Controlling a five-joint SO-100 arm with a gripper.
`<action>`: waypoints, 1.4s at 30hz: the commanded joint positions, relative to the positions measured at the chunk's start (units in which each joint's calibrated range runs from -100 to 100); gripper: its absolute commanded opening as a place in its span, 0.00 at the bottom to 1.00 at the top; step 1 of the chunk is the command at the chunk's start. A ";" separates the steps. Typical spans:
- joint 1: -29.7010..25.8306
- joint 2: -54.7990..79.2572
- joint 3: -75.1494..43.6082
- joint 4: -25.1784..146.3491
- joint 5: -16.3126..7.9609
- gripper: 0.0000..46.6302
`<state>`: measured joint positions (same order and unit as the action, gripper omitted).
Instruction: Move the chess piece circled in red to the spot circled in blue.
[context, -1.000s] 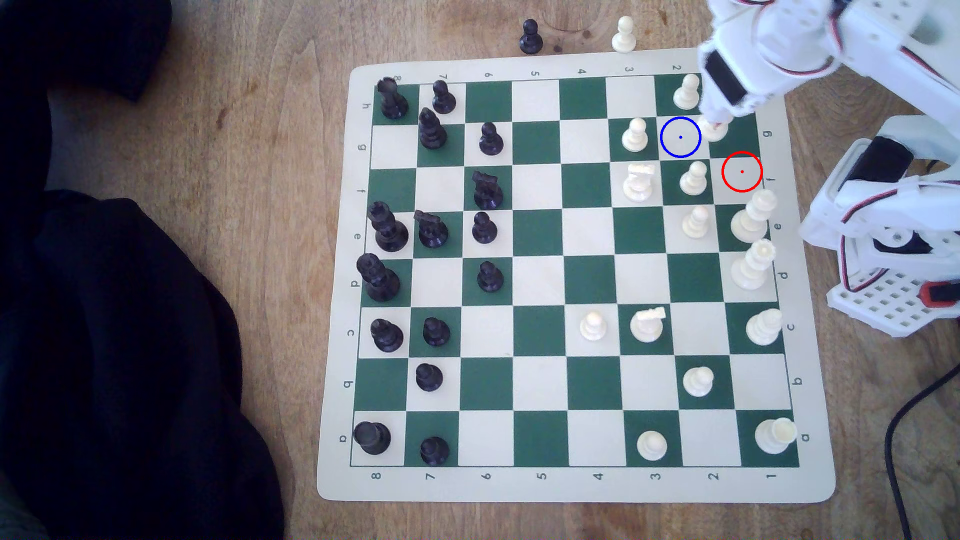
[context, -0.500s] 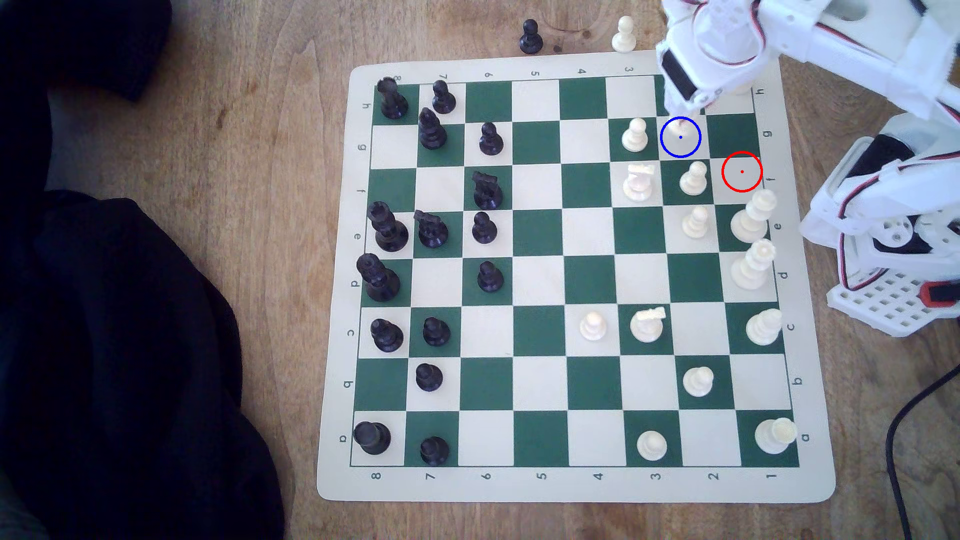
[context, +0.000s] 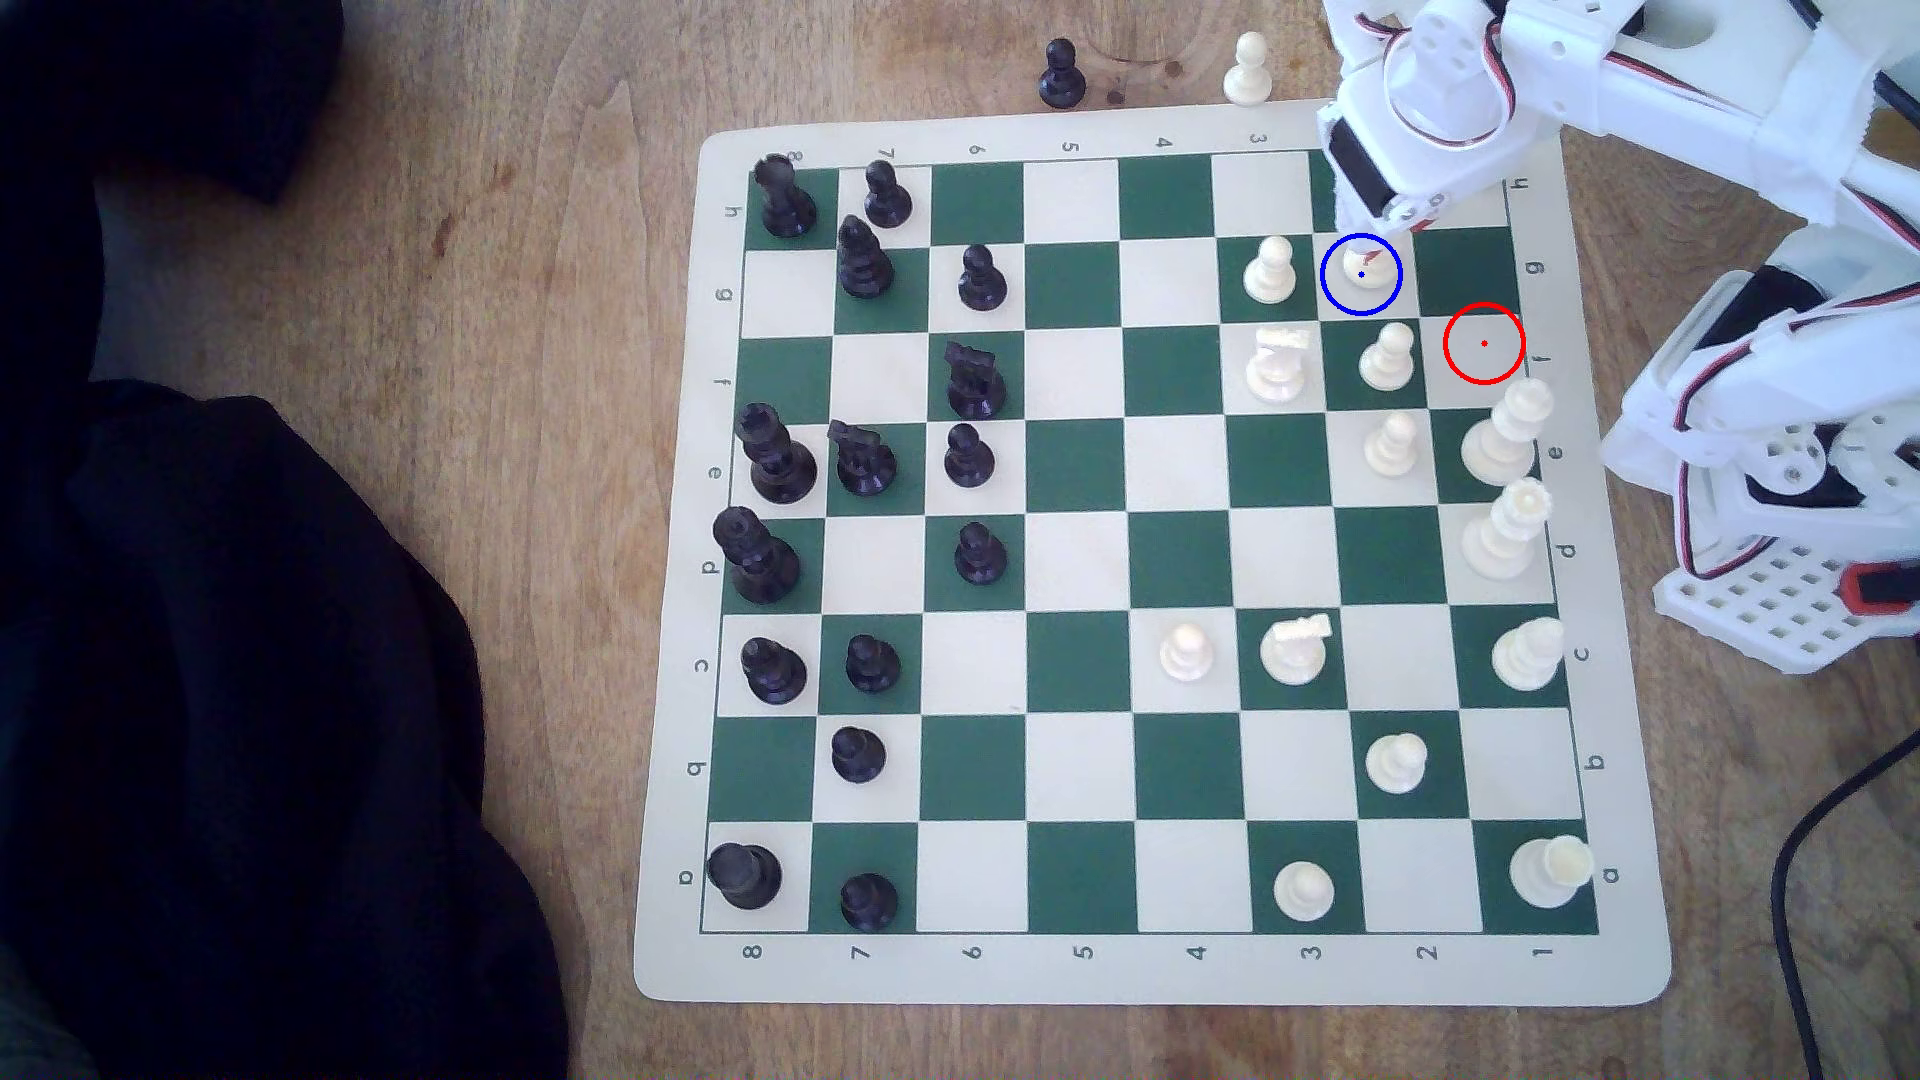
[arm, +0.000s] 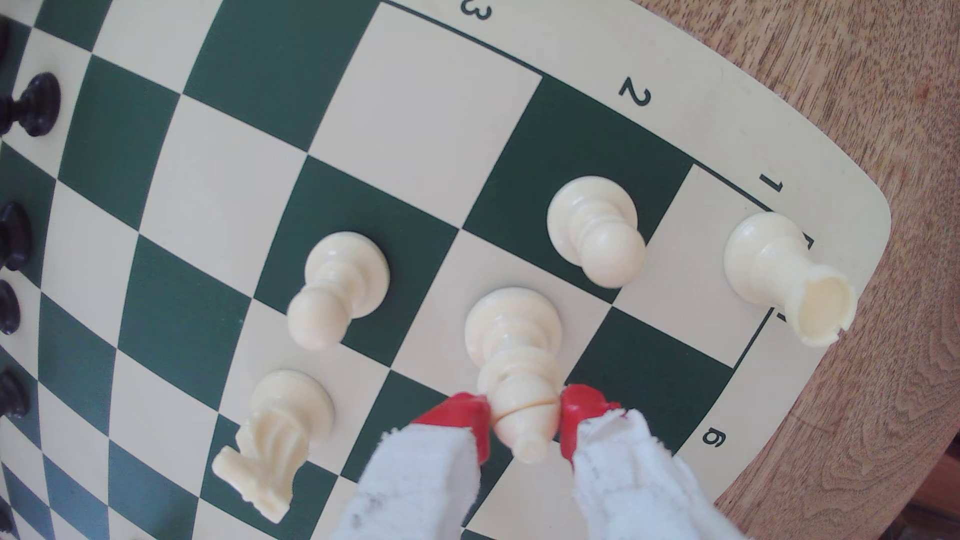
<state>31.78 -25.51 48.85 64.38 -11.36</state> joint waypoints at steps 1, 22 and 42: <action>-0.38 -0.12 -0.89 -0.91 0.29 0.01; -2.18 1.40 0.11 0.24 1.03 0.02; -0.38 -1.14 0.11 1.06 1.27 0.36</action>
<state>30.90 -22.50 49.93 63.98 -10.13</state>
